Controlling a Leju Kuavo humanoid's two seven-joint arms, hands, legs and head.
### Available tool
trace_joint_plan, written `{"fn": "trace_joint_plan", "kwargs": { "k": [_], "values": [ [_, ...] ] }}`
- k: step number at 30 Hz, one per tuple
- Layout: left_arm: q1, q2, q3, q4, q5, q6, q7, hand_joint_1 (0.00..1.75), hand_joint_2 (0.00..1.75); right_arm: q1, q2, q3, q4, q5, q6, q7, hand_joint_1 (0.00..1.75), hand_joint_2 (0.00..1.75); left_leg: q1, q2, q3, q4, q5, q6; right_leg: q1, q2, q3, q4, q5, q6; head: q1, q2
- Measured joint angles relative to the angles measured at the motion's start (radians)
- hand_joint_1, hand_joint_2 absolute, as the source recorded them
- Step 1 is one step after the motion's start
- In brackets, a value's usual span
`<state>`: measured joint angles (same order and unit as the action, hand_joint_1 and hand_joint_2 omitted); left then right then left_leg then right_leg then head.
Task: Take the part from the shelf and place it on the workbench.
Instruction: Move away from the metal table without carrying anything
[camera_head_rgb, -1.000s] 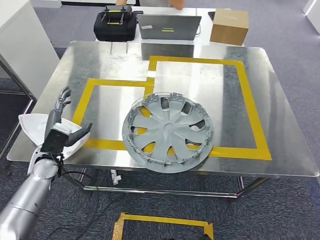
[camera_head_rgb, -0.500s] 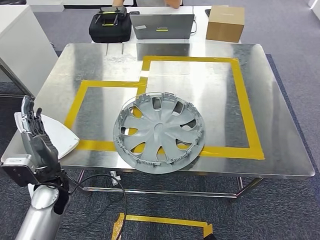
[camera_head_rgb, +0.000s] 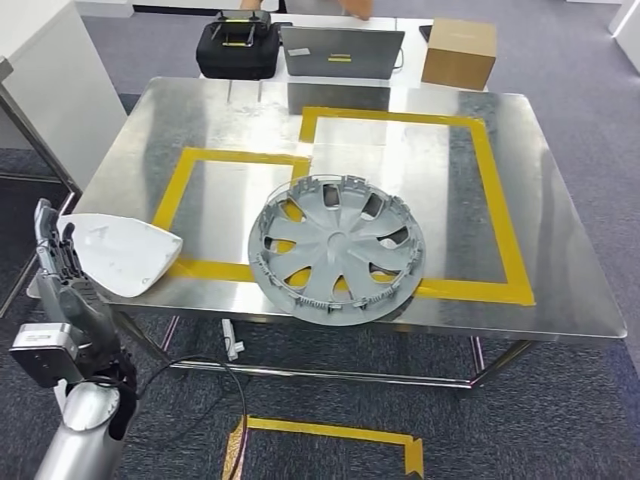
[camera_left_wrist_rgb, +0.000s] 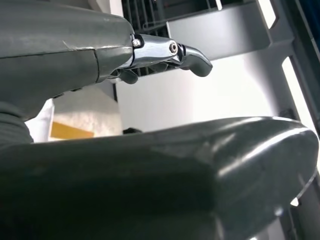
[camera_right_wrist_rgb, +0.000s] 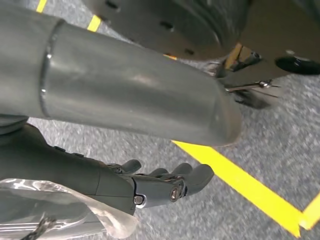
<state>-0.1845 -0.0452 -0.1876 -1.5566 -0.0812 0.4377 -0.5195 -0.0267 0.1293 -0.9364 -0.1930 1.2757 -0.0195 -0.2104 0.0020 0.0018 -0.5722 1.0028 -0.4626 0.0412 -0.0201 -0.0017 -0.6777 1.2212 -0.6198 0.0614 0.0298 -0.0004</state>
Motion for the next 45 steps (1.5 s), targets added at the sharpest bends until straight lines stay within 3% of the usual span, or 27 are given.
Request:
{"fn": "trace_joint_plan", "kwargs": {
  "k": [1,2,3,6,8,10,11,13,15,16,17,18,19,21,23,26,28,30,31,32,34,36,38,39,41,43,45],
  "values": [
    [0.004,0.002,-0.003,0.000,-0.004,-0.007,0.006,0.00,0.00,0.000,0.000,0.000,0.000,0.000,0.001,0.000,0.00,0.00,-0.001,0.000,-0.012,0.001,0.008,0.000,0.000,0.000,-0.009,0.049,-0.020,0.002,0.001,0.000],
    [0.008,0.004,-0.005,0.001,-0.009,-0.014,0.011,0.00,0.00,0.000,0.000,0.000,0.000,0.000,0.002,0.000,0.00,0.00,-0.001,0.001,-0.024,0.001,0.017,-0.001,0.000,0.000,-0.004,0.069,-0.020,0.003,0.001,0.000],
    [0.011,0.006,-0.008,0.002,-0.012,-0.019,0.015,0.00,0.00,0.000,0.000,0.000,0.000,0.000,0.003,0.000,0.00,0.00,-0.001,0.001,-0.034,0.002,0.024,-0.003,0.000,0.000,0.022,0.047,0.000,0.003,0.002,0.000],
    [0.015,0.010,-0.014,0.004,-0.019,-0.026,0.020,0.00,0.00,-0.003,0.000,-0.001,0.000,0.000,0.003,0.000,0.00,0.00,-0.002,0.000,-0.058,0.012,0.042,-0.015,0.001,0.001,0.165,-0.155,0.061,-0.001,0.002,0.000],
    [0.016,0.012,-0.015,0.004,-0.021,-0.027,0.020,0.00,0.00,-0.006,0.000,-0.001,0.000,0.000,0.004,-0.001,0.00,0.00,-0.005,0.000,-0.065,0.018,0.053,-0.025,0.003,0.003,0.208,-0.228,0.060,-0.008,0.001,0.000],
    [0.017,0.014,-0.016,0.004,-0.021,-0.028,0.020,0.00,0.00,-0.004,0.000,-0.003,0.000,0.000,0.004,-0.001,0.00,0.00,-0.004,0.000,-0.068,0.018,0.064,-0.036,0.004,0.003,0.198,-0.232,0.067,-0.021,0.001,0.000],
    [0.017,0.016,-0.017,0.004,-0.021,-0.030,0.021,0.00,0.00,-0.004,0.000,-0.004,0.000,-0.001,0.004,-0.001,0.00,0.00,-0.002,0.000,-0.072,0.023,0.055,-0.041,0.003,0.001,0.190,-0.233,0.074,-0.031,0.000,0.000],
    [0.018,0.021,-0.017,0.004,-0.021,-0.039,0.025,0.00,0.00,-0.004,0.000,-0.005,0.000,-0.001,0.004,-0.001,0.00,0.00,0.001,-0.001,-0.090,0.080,-0.014,-0.053,0.002,-0.004,0.176,-0.235,0.091,-0.049,-0.004,0.000],
    [0.021,0.026,-0.018,0.005,-0.017,-0.053,0.032,0.00,0.00,-0.005,0.000,-0.007,0.000,-0.001,0.004,0.000,0.00,0.00,0.004,-0.001,-0.118,0.204,-0.113,-0.062,0.004,-0.006,0.158,-0.233,0.111,-0.057,-0.008,0.000],
    [0.023,0.028,-0.019,0.005,-0.014,-0.058,0.034,0.00,0.00,-0.005,0.000,-0.007,0.000,-0.001,0.004,0.000,0.00,0.00,0.004,-0.001,-0.125,0.261,-0.139,-0.064,0.005,-0.006,0.147,-0.232,0.121,-0.058,-0.009,0.000],
    [0.025,0.031,-0.019,0.005,-0.009,-0.065,0.036,0.00,0.00,-0.005,0.000,-0.008,0.000,-0.001,0.004,0.001,0.00,0.00,0.004,-0.001,-0.121,0.293,-0.144,-0.064,0.006,-0.007,0.133,-0.230,0.131,-0.058,-0.009,0.000],
    [0.026,0.033,-0.019,0.006,-0.005,-0.069,0.037,0.00,0.00,-0.004,0.000,-0.008,0.000,-0.001,0.004,0.001,0.00,0.00,0.004,-0.001,-0.101,0.288,-0.129,-0.063,0.008,-0.007,0.119,-0.227,0.139,-0.058,-0.009,0.000],
    [0.026,0.035,-0.019,0.006,-0.002,-0.074,0.037,0.00,0.00,-0.004,0.000,-0.009,0.000,0.000,0.004,0.001,0.00,0.00,0.004,-0.001,-0.064,0.245,-0.104,-0.059,0.009,-0.007,0.107,-0.224,0.146,-0.057,-0.009,0.000],
    [0.025,0.041,-0.019,0.006,0.005,-0.083,0.038,0.00,0.00,-0.004,0.000,-0.010,0.000,0.000,0.004,0.001,0.00,0.00,0.001,-0.002,0.035,0.100,-0.069,-0.045,0.013,-0.006,0.088,-0.217,0.158,-0.054,-0.009,0.000],
    [0.023,0.045,-0.019,0.006,0.009,-0.090,0.039,0.00,0.00,-0.004,0.000,-0.010,0.000,0.000,0.004,0.001,0.00,0.00,-0.005,-0.002,0.093,0.001,-0.068,-0.033,0.014,-0.005,0.078,-0.215,0.172,-0.046,-0.008,0.000],
    [0.022,0.049,-0.018,0.006,0.010,-0.095,0.039,0.00,0.00,-0.004,0.000,-0.013,0.000,0.000,0.004,0.001,0.00,0.00,-0.008,0.000,0.086,-0.025,-0.052,-0.019,0.011,-0.005,0.068,-0.216,0.185,-0.026,-0.008,0.000],
    [0.021,0.051,-0.018,0.006,0.009,-0.102,0.041,0.00,0.00,-0.003,0.000,-0.014,0.000,0.001,0.004,0.001,0.00,0.00,-0.003,0.004,0.066,-0.033,-0.028,-0.006,0.010,-0.002,0.044,-0.168,0.125,-0.017,-0.006,0.000],
    [0.021,0.051,-0.018,0.006,0.008,-0.110,0.043,0.00,0.00,-0.004,0.000,-0.014,0.000,0.002,0.005,0.001,0.00,0.00,-0.003,0.006,0.038,-0.033,-0.005,0.002,0.009,0.000,0.007,-0.051,0.025,-0.012,-0.005,0.000],
    [0.022,0.052,-0.018,0.006,0.007,-0.113,0.044,0.00,0.00,-0.003,0.000,-0.014,0.000,0.002,0.005,0.001,0.00,0.00,-0.003,0.006,0.022,-0.031,0.006,0.002,0.008,0.000,-0.005,0.011,-0.005,-0.009,-0.005,0.000],
    [0.023,0.052,-0.018,0.006,0.006,-0.115,0.044,0.00,0.00,-0.003,0.000,-0.014,0.000,0.002,0.005,0.001,0.00,0.00,-0.003,0.007,0.006,-0.030,0.017,0.001,0.008,0.000,-0.008,0.052,-0.011,-0.007,-0.005,0.000],
    [0.024,0.053,-0.018,0.007,0.001,-0.120,0.047,0.00,0.00,-0.004,-0.001,-0.014,0.000,0.003,0.005,0.002,0.00,0.00,-0.002,0.007,-0.026,-0.024,0.038,-0.004,0.006,0.000,0.035,0.041,0.035,-0.002,-0.005,0.000],
    [0.024,0.053,-0.019,0.008,-0.004,-0.124,0.049,0.00,0.00,-0.006,-0.002,-0.015,0.000,0.003,0.005,0.002,0.00,0.00,-0.001,0.006,-0.054,-0.010,0.054,-0.014,0.003,0.000,0.139,-0.086,0.076,0.000,-0.004,0.000],
    [0.024,0.053,-0.019,0.008,-0.009,-0.126,0.051,0.00,0.00,-0.009,-0.002,-0.015,0.000,0.003,0.005,0.002,0.00,0.00,-0.003,0.006,-0.075,0.006,0.068,-0.024,0.002,0.002,0.223,-0.210,0.062,-0.006,-0.004,0.000],
    [0.024,0.053,-0.019,0.008,-0.012,-0.127,0.051,0.00,0.00,-0.009,-0.002,-0.015,0.000,0.003,0.005,0.003,0.00,0.00,-0.004,0.006,-0.080,0.010,0.076,-0.029,0.004,0.004,0.237,-0.238,0.052,-0.012,-0.004,0.000],
    [0.025,0.054,-0.020,0.008,-0.018,-0.127,0.052,0.00,0.00,-0.006,-0.002,-0.016,0.000,0.003,0.006,0.003,0.00,0.00,-0.001,0.005,-0.087,0.014,0.084,-0.040,0.005,0.002,0.222,-0.243,0.055,-0.029,-0.004,0.000],
    [0.027,0.055,-0.022,0.009,-0.020,-0.128,0.052,0.00,0.00,-0.005,-0.002,-0.017,0.000,0.003,0.006,0.003,0.00,0.00,0.003,0.004,-0.099,0.049,0.030,-0.052,0.005,-0.002,0.205,-0.243,0.073,-0.048,-0.005,0.000],
    [0.029,0.055,-0.023,0.010,-0.021,-0.128,0.053,0.00,0.00,-0.006,-0.002,-0.019,0.000,0.003,0.006,0.003,0.00,0.00,0.005,0.003,-0.120,0.159,-0.076,-0.061,0.006,-0.005,0.186,-0.242,0.094,-0.059,-0.008,0.000]
  ]
}}
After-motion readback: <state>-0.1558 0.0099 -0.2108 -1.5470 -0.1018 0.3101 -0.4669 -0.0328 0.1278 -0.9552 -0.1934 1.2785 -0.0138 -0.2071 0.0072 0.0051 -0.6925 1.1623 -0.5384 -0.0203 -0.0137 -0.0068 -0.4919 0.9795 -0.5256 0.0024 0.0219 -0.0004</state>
